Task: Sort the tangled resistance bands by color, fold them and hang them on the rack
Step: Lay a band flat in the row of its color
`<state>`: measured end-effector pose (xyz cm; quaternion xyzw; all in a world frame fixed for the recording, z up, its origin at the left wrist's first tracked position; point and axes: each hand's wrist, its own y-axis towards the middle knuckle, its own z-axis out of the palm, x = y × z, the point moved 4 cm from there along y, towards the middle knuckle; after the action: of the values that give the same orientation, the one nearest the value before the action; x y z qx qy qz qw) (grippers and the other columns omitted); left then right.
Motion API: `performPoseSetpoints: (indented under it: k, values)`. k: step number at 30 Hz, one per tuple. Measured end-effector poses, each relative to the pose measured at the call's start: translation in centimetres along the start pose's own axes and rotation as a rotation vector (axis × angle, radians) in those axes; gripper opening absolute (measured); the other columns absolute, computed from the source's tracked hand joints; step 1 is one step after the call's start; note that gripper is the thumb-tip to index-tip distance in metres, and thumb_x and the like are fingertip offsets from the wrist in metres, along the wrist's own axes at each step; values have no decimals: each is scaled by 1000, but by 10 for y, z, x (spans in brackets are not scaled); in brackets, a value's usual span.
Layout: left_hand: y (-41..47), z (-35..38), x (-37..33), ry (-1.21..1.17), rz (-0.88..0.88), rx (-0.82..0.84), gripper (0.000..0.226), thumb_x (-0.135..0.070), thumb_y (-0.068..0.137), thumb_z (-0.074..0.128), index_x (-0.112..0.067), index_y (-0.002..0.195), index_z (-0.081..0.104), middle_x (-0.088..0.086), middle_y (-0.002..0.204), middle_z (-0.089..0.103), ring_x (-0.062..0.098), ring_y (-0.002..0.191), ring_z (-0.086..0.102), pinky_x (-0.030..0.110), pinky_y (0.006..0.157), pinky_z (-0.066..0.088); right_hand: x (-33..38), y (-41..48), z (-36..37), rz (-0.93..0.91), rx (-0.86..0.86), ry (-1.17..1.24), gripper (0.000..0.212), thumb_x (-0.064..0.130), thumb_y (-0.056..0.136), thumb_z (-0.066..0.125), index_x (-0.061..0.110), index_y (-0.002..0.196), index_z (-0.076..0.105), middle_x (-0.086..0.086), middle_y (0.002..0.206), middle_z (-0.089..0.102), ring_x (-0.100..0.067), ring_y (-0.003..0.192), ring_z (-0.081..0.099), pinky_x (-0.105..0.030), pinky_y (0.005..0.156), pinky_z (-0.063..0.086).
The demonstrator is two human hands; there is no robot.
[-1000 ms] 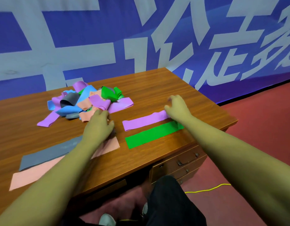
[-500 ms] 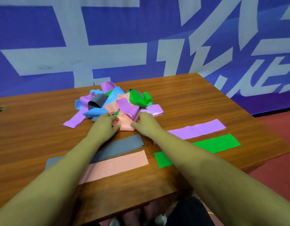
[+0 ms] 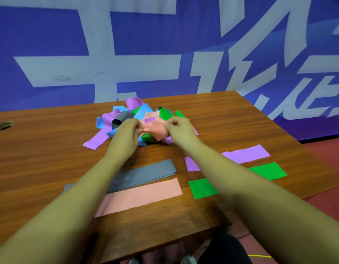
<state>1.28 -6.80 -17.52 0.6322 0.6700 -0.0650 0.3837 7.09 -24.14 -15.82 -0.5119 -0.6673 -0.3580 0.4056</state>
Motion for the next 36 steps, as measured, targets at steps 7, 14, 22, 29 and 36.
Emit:
performPoseSetpoints:
  k: [7,14,22,29,36]
  values:
    - [-4,-53,-46,-353,-1,-52,25,-3,95,48,-23,110,50,-7,103,61,12,95,61,24,84,47,34,-24,-14,299,260,424,9,18,99,46,17,98,56,-9,87,65,-26,75,65,-34,70,53]
    - [-23,-86,-71,-448,-53,-81,16,-5,96,51,-17,107,55,-3,97,63,-4,71,64,16,63,54,51,-49,-28,322,285,567,15,13,89,64,11,104,68,-5,93,67,-20,84,62,-36,77,52]
    - [-39,-121,-93,-544,-133,-174,17,-11,90,65,-13,105,57,10,84,66,1,56,57,13,52,45,58,-70,-46,233,294,381,14,13,81,75,15,95,71,-4,80,67,-17,71,59,-33,72,43]
    - [-52,-127,-123,-548,-91,-39,18,-16,88,70,-2,95,63,7,74,65,11,57,50,27,55,42,81,-88,-55,-18,169,126,21,17,82,74,8,102,71,-5,93,69,-16,82,62,-29,67,49]
    - [-60,-124,-137,-579,-58,54,18,-33,86,71,-16,92,69,9,92,72,16,79,63,48,82,55,116,-123,-38,-245,411,98,24,21,84,74,6,101,71,-13,97,72,-11,81,66,-26,72,57]
